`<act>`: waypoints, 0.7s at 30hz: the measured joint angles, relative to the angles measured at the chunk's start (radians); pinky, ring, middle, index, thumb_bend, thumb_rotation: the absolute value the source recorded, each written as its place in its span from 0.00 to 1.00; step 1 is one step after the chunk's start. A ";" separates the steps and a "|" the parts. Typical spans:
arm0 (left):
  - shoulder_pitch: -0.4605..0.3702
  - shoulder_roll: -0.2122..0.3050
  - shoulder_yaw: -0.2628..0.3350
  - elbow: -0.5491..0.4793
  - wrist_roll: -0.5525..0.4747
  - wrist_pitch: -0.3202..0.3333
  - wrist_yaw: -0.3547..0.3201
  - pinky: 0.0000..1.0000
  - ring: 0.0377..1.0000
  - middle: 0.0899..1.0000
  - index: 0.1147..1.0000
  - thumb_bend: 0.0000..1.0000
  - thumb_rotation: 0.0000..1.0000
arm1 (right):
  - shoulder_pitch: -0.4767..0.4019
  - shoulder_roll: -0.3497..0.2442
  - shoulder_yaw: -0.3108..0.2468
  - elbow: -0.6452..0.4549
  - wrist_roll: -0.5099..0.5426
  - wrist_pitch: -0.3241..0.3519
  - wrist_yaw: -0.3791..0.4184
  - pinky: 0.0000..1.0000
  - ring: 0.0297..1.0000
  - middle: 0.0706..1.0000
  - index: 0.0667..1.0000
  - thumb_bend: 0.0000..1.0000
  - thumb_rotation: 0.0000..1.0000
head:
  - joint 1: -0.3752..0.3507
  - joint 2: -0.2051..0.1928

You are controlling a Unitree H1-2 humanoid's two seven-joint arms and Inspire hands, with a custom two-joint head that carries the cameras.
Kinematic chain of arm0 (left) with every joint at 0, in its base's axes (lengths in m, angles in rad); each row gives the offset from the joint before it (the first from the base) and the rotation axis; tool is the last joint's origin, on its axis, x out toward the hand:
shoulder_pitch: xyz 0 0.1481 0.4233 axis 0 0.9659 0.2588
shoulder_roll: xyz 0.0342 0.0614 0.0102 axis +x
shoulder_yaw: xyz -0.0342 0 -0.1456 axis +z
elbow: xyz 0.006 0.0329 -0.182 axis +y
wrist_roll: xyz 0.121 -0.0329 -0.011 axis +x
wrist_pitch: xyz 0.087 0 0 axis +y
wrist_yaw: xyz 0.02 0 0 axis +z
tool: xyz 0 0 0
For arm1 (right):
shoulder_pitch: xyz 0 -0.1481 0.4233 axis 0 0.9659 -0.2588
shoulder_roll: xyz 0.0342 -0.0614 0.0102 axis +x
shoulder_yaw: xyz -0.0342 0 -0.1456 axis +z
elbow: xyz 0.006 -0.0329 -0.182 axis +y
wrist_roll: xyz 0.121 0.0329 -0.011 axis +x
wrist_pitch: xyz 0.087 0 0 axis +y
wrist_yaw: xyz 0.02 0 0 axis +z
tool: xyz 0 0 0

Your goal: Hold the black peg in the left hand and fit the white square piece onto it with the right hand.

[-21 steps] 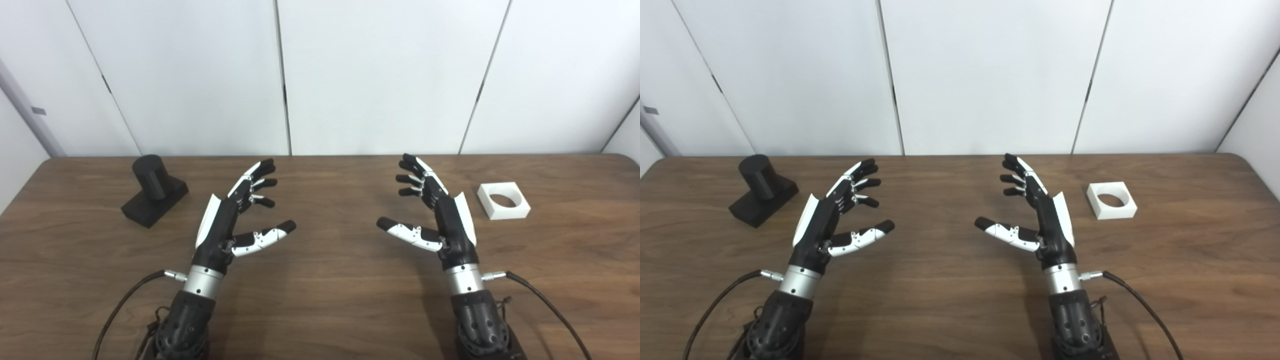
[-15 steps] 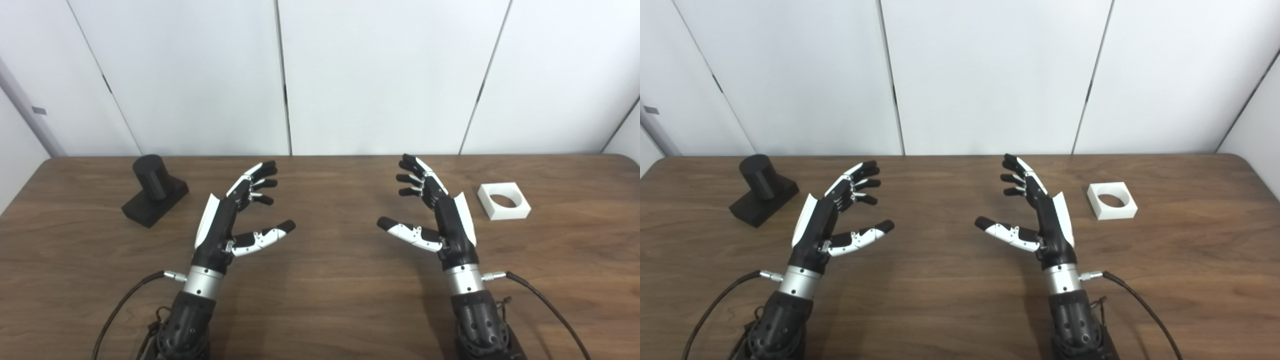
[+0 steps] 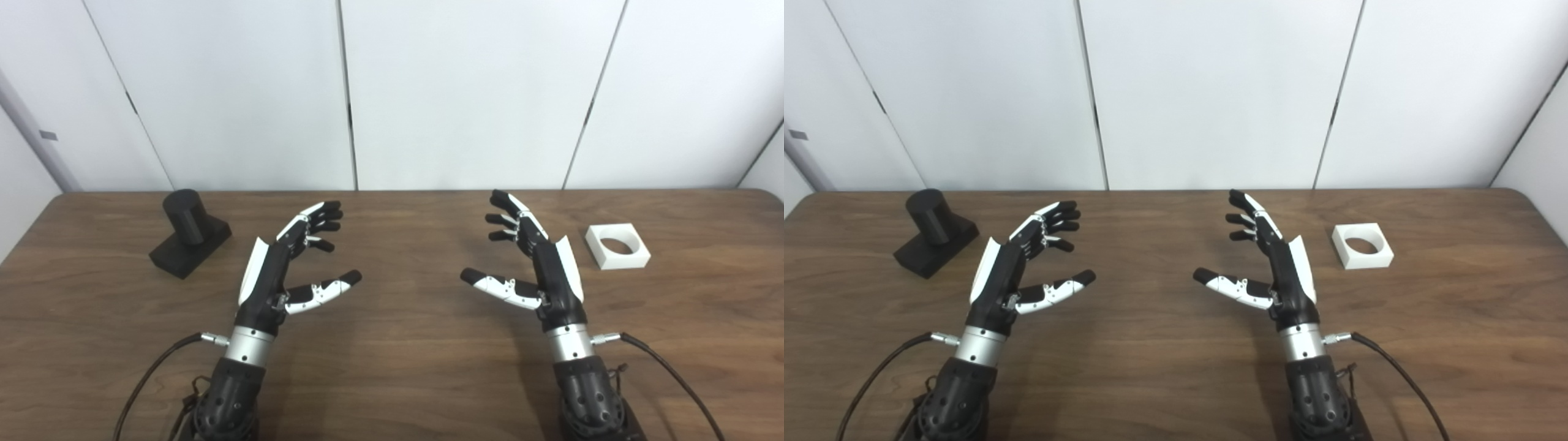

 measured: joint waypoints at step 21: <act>-0.009 -0.061 -0.052 0.088 0.112 -0.014 0.077 0.61 0.77 0.83 0.82 0.68 0.16 | -0.003 -0.069 -0.031 0.028 0.087 -0.015 0.043 0.69 0.77 0.84 0.87 0.71 0.37 | 0.327 -0.107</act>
